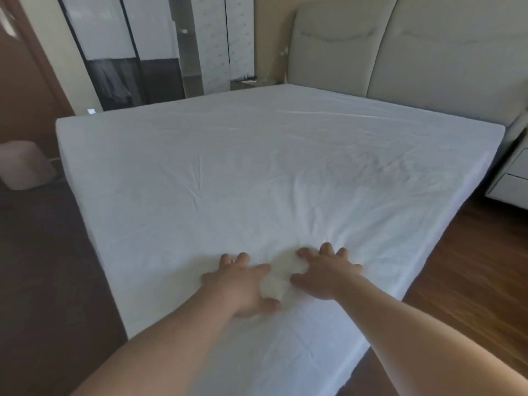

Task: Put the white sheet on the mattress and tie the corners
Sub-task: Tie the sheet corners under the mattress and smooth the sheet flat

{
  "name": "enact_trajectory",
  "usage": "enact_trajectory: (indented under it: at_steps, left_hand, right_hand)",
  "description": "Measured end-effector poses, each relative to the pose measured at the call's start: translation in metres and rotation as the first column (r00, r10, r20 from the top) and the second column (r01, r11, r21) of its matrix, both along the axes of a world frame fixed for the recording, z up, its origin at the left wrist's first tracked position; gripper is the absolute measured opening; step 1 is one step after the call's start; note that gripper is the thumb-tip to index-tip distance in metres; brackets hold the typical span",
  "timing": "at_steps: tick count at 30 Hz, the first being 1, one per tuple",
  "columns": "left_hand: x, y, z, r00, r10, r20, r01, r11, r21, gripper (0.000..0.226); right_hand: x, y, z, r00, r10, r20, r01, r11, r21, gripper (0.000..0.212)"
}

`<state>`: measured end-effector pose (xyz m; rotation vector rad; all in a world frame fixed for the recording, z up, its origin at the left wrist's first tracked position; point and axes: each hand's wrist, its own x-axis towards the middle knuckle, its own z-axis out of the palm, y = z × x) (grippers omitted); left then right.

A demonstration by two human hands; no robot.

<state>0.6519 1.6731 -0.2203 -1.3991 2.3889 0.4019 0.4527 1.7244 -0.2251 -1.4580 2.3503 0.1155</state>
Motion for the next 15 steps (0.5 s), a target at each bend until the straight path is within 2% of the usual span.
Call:
enact_trajectory:
  at_steps: [7, 13, 15]
  left_hand:
    - [0.040, 0.063, 0.013, 0.993, -0.053, 0.109, 0.046, 0.996, 0.071, 0.115]
    - [0.067, 0.120, 0.015, 0.996, 0.016, 0.090, -0.025, 0.995, 0.096, 0.117]
    - [0.076, 0.137, 0.016, 0.997, 0.031, 0.074, -0.039, 0.995, 0.096, 0.114]
  right_hand:
    - [0.031, 0.067, 0.009, 0.998, 0.057, 0.013, -0.058, 0.998, 0.025, 0.077]
    - [0.057, 0.115, 0.006, 0.996, 0.086, -0.016, -0.085, 0.996, 0.039, 0.078]
    - [0.065, 0.133, 0.005, 0.997, 0.079, 0.016, -0.079, 0.997, 0.011, 0.078]
